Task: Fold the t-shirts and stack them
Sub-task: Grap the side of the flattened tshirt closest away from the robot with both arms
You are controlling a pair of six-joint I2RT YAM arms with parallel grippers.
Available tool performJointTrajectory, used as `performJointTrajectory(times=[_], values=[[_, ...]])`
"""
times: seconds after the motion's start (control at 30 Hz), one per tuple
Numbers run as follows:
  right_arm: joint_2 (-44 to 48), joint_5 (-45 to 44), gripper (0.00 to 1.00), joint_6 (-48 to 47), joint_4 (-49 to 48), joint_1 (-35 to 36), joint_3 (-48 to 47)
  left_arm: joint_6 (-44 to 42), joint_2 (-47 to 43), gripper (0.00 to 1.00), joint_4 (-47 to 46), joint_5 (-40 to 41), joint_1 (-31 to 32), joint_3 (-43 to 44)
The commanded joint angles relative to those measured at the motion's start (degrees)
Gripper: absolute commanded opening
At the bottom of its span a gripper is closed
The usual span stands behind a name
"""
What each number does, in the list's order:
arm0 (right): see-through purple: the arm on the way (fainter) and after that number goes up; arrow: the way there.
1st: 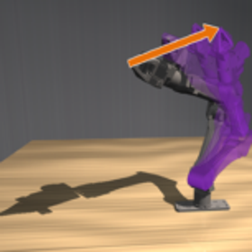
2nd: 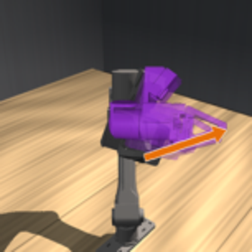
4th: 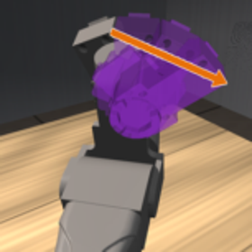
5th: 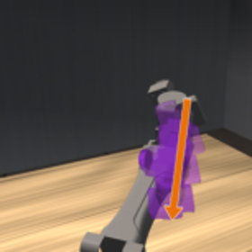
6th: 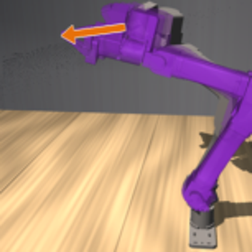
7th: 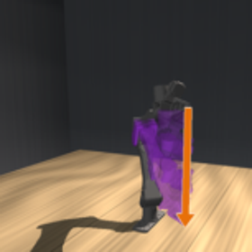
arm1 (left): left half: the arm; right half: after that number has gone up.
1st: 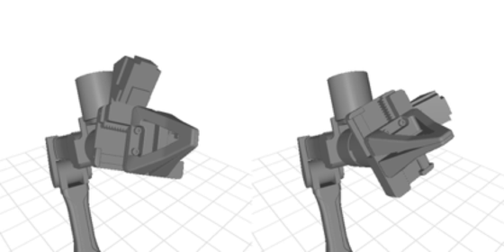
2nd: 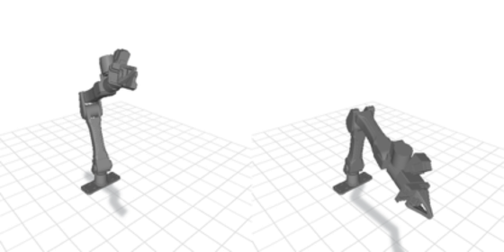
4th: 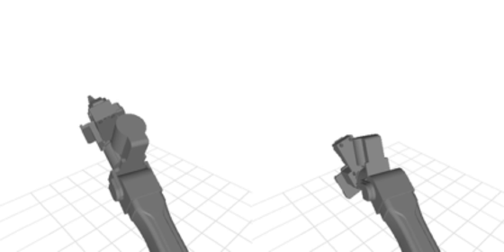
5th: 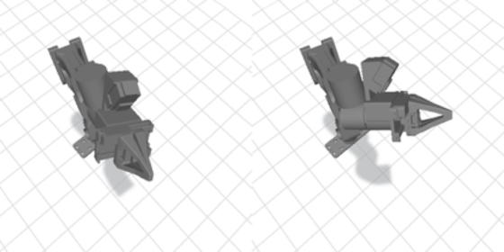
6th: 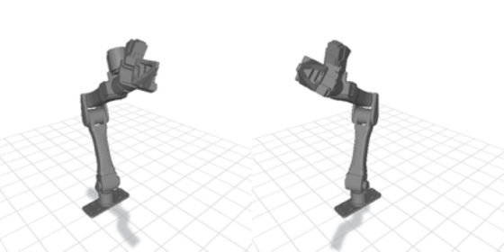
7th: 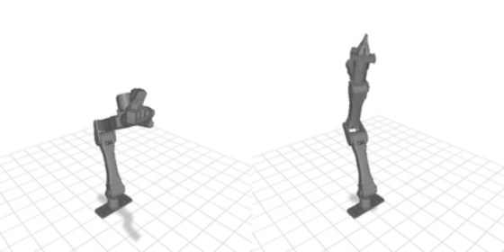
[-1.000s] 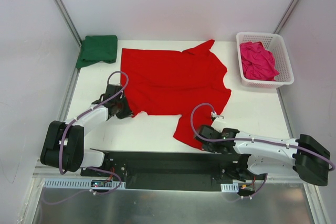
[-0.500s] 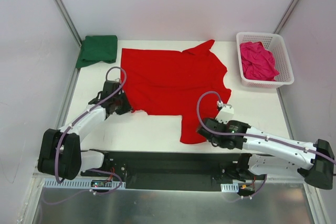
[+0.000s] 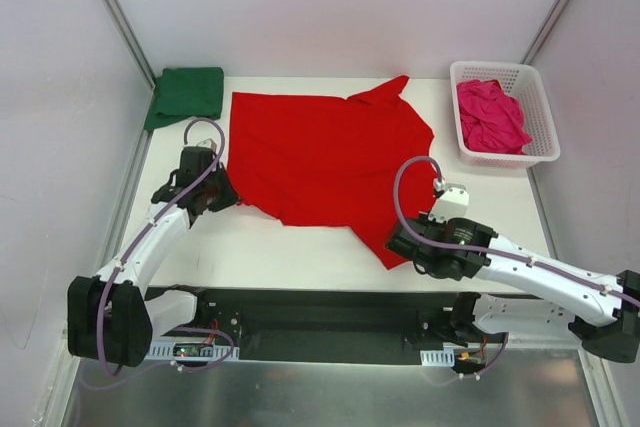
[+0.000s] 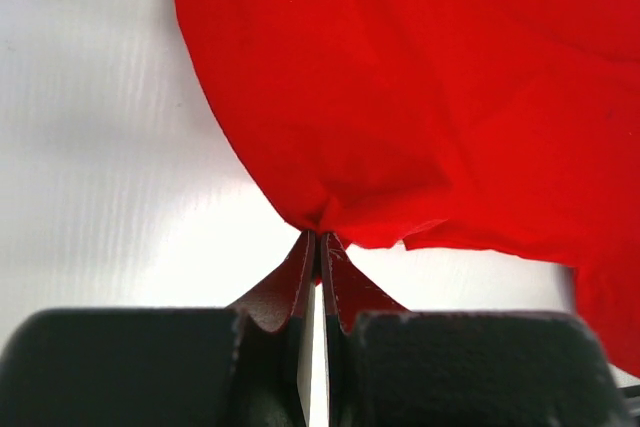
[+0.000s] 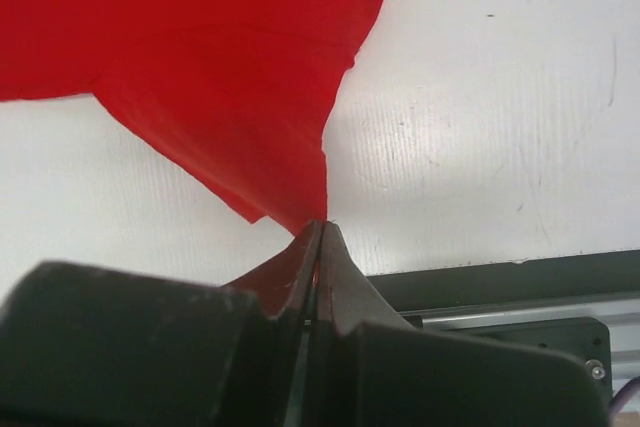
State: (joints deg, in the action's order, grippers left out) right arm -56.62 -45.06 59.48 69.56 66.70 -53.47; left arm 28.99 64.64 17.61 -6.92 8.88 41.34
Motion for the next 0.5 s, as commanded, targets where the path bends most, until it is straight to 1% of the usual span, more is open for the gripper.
performJointTrajectory(times=[0.0,0.23,0.47], values=[[2.7,-4.6,0.02,3.1,9.6,-0.1,-2.7,-2.0,-2.5,0.0,4.4,1.7,-1.2,2.3],[5.0,-5.3,0.02,3.3,13.0,-1.6,-3.1,-2.6,-4.1,0.0,8.2,3.4,-1.9,3.1],[6.7,-5.7,0.02,1.2,13.5,-3.9,-3.5,-3.2,-5.6,0.0,11.3,5.3,-2.6,3.4]])
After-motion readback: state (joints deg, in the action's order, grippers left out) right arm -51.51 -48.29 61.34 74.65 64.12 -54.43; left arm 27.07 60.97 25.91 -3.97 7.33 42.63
